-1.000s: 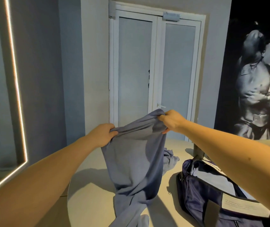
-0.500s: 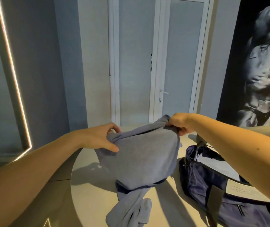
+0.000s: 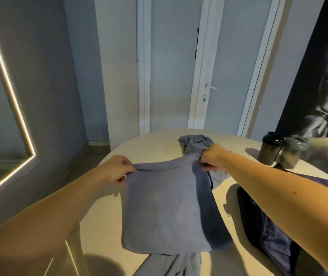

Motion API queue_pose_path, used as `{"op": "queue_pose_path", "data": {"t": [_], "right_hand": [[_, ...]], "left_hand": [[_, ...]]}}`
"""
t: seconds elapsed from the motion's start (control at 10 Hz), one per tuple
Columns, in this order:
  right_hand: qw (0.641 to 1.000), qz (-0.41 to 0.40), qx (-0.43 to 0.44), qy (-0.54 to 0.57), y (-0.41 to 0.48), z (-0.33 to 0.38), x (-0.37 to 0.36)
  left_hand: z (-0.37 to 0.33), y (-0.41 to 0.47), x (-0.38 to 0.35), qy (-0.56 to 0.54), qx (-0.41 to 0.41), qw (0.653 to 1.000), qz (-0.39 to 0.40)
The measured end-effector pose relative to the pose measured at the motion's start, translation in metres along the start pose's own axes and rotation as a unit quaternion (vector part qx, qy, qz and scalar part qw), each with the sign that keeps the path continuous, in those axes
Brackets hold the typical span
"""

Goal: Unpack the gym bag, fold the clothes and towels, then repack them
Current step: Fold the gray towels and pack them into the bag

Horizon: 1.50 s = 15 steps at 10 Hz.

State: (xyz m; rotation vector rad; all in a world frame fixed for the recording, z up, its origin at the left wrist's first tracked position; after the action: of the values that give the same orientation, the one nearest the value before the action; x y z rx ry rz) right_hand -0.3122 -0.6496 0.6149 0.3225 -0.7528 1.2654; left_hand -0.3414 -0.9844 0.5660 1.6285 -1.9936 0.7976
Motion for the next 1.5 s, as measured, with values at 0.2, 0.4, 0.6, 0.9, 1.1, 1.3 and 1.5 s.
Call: {"op": "queue_pose_path", "data": {"t": [0.2,0.4,0.6,0.9,1.1,1.3,1.5], "right_hand": [[0.992,-0.023,0.054,-0.109,0.085,-0.023,-0.055],[0.987,-0.083,0.135,-0.010,0.115,-0.044,-0.080],[0.984,-0.014,0.159,-0.072,0.066,-0.050,-0.091],[0.969,-0.081,0.218,0.083,-0.118,-0.087,-0.117],[0.973,-0.009,0.196,0.122,-0.229,-0.136,-0.135],[0.958,0.046,0.281,0.027,-0.267,-0.142,-0.136],[0.972,0.009,0.232,0.044,-0.285,-0.154,-0.130]], "left_hand": [[0.022,0.075,-0.030,-0.130,0.047,0.983,-0.119],[0.036,0.114,-0.053,-0.312,0.065,0.937,-0.146],[0.038,0.052,-0.082,-0.162,-0.062,0.980,-0.095],[0.057,-0.113,-0.127,0.025,-0.133,0.982,-0.131],[0.079,-0.200,-0.161,0.117,-0.130,0.962,-0.208],[0.067,-0.239,-0.167,0.083,-0.047,0.976,-0.194],[0.049,-0.257,-0.163,0.048,-0.040,0.981,-0.182]]}}
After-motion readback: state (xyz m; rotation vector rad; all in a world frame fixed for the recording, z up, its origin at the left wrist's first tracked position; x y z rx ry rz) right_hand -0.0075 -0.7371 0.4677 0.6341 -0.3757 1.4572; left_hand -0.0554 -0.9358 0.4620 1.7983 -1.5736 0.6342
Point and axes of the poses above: each hand's wrist, its own y-axis towards the middle knuckle, its own x-axis out of the back of the hand, z = x × y, the point moved 1 cm from there along y, towards the middle knuckle, and after that the axes turned 4 degrees about x, right-handed, at the moved point
